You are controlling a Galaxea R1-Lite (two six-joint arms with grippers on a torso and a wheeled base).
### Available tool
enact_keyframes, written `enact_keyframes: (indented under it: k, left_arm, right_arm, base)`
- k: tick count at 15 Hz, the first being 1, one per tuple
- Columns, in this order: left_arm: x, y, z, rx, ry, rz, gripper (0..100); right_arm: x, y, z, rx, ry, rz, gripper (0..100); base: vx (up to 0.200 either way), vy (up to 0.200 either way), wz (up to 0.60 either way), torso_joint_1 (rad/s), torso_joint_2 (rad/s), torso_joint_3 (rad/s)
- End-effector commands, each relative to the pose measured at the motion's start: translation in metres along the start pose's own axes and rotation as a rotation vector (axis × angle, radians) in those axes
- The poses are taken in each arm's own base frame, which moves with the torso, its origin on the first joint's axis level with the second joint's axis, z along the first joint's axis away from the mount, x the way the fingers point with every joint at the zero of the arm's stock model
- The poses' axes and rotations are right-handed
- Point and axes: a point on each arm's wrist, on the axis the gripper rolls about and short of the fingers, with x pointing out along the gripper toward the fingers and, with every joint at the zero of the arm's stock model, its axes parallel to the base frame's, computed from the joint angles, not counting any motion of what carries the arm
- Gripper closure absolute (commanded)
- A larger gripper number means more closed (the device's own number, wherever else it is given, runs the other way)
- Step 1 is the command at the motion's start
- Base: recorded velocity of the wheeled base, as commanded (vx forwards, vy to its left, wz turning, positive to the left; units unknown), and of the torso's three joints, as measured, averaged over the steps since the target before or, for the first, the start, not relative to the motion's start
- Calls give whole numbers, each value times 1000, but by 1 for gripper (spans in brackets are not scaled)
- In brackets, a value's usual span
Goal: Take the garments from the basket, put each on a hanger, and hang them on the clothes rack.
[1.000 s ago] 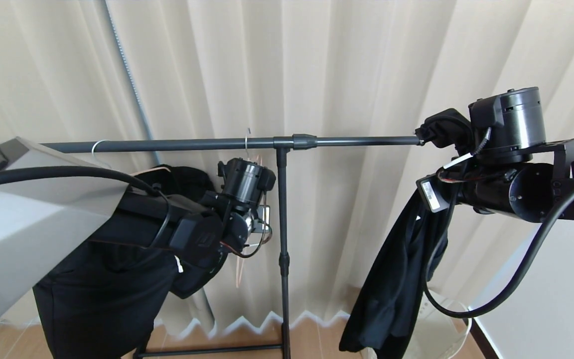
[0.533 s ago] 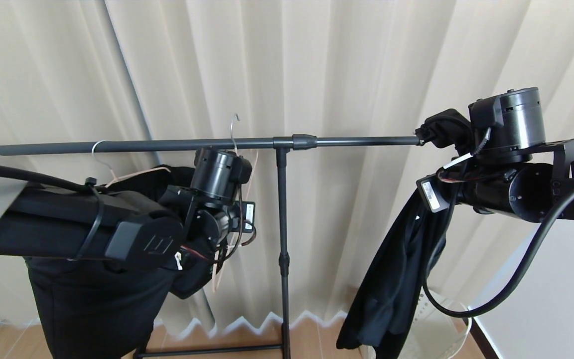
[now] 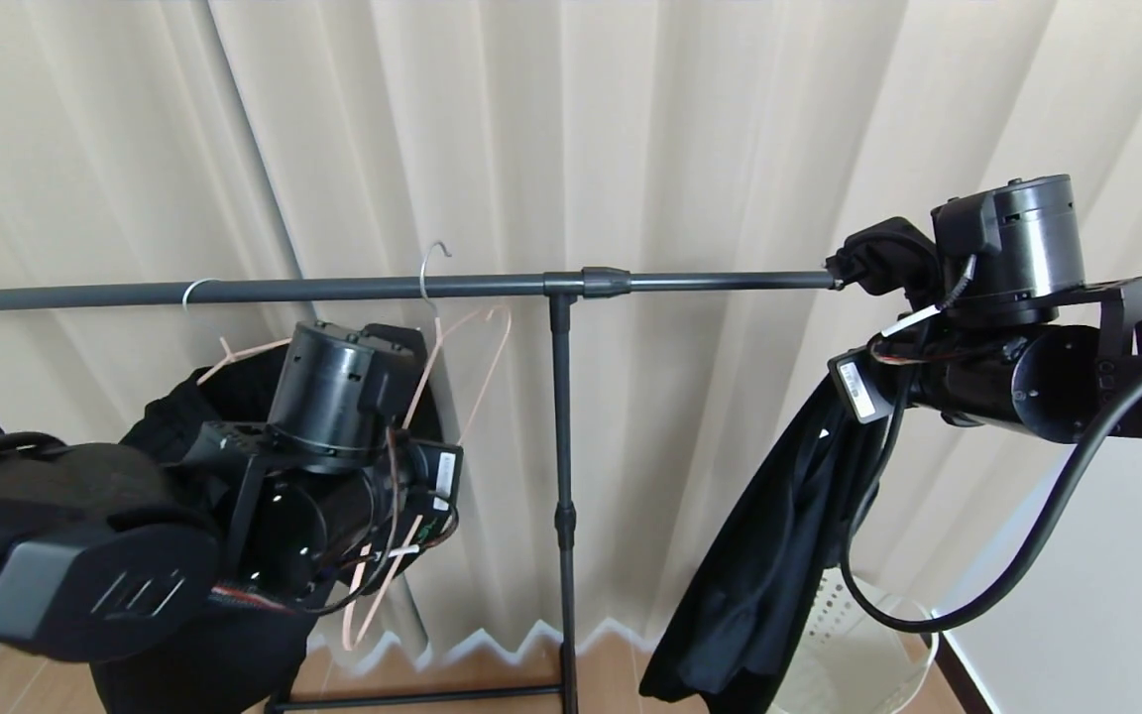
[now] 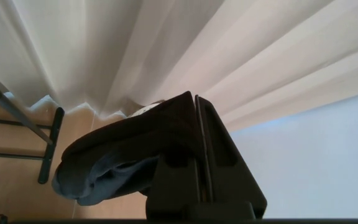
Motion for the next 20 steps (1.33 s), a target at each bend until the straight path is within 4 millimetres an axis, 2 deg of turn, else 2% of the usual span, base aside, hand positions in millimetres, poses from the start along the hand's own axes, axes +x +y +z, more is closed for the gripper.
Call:
enact_keyframes:
  k: [1,5,10,14,20]
  left_arm:
    - [-28,15,-18,29,-43,-13,100]
    - [-42,26,-54,33,-27,-177,100]
    - [-46,34,-85,45,13,-184,100]
    - [-52,40,-91,60,6,-175,100]
    - [-54,42,-92,51,0,-175,100]
  right_arm:
    - [0,1,0,-3,1,2,100]
    - [1,2,-1,-6,3,5,100]
    - [4,4,-2,-12,13,6,100]
    - [9,9,-5,-21,28,9,100]
    - [10,12,-8,-30,37,14,100]
  base:
    - [0,0,0,0,0,0]
    - [0,0,0,0,0,0]
    - [0,0,0,0,0,0]
    - [0,0,0,0,0,0]
    - [-200,200,0,5,3,4]
